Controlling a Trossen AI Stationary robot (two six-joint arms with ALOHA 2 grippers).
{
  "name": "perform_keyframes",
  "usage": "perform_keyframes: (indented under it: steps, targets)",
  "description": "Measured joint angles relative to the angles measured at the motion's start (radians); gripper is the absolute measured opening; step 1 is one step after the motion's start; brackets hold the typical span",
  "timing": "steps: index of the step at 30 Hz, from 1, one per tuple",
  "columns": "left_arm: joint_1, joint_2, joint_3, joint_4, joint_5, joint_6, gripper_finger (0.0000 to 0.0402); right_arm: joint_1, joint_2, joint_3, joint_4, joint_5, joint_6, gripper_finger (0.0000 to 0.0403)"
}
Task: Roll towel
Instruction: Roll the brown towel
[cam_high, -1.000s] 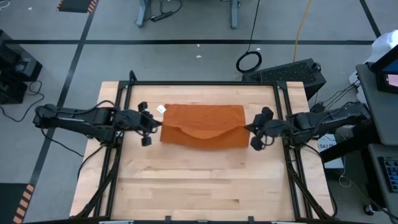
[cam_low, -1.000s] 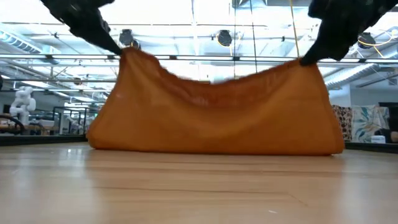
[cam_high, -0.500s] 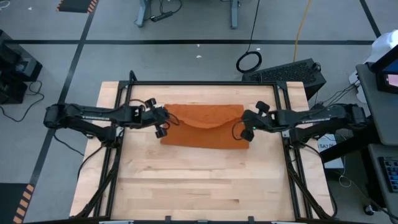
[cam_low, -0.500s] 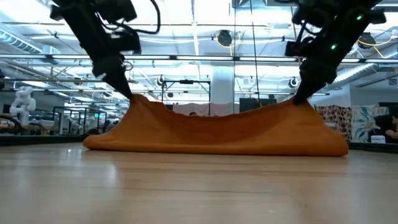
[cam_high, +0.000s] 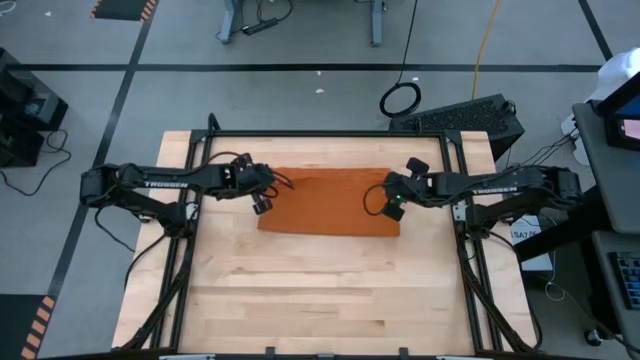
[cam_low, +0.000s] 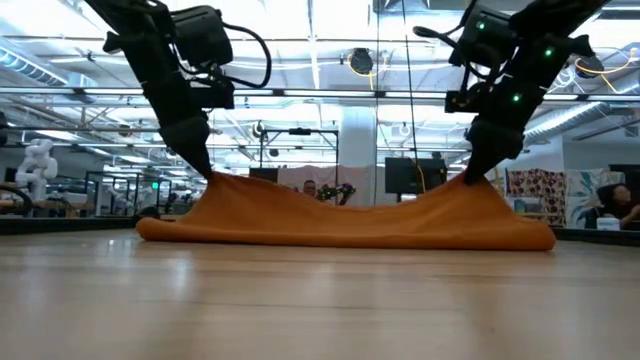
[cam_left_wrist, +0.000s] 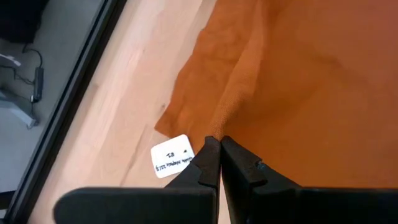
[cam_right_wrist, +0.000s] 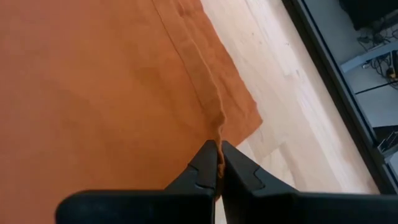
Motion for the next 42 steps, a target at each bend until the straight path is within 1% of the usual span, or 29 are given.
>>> perform_keyframes:
  steps: [5, 10, 15, 21, 27, 32, 35, 42]
  targets:
    - [0.004, 0.027, 0.0, 0.032, 0.001, -0.001, 0.0011, -0.007, 0.032, 0.0, 0.02, 0.006, -0.008, 0.0]
    - [0.004, 0.088, 0.0, 0.078, 0.004, -0.002, 0.0011, -0.023, 0.064, 0.0, 0.031, 0.007, -0.006, 0.0]
    - [0.004, 0.127, 0.0, 0.08, -0.004, -0.008, 0.0011, -0.045, 0.075, 0.0, 0.031, 0.009, -0.006, 0.0]
    - [0.002, 0.113, 0.0, 0.071, -0.016, -0.03, 0.0011, -0.045, 0.049, 0.0, 0.03, 0.013, -0.011, 0.0]
    - [0.0, 0.054, 0.0, 0.07, -0.007, -0.027, 0.0011, -0.045, 0.011, 0.0, 0.026, 0.014, -0.026, 0.0]
    - [0.013, 0.017, 0.0, 0.079, -0.025, 0.006, 0.0011, -0.047, -0.007, 0.0, 0.031, 0.081, -0.073, 0.0]
    - [0.037, 0.019, 0.0, 0.077, -0.029, 0.015, 0.0011, -0.064, -0.007, 0.0, 0.038, 0.112, -0.097, 0.0]
    - [0.078, 0.072, 0.0, 0.094, -0.028, 0.004, 0.0011, -0.125, -0.001, 0.0, 0.087, 0.107, -0.146, 0.0]
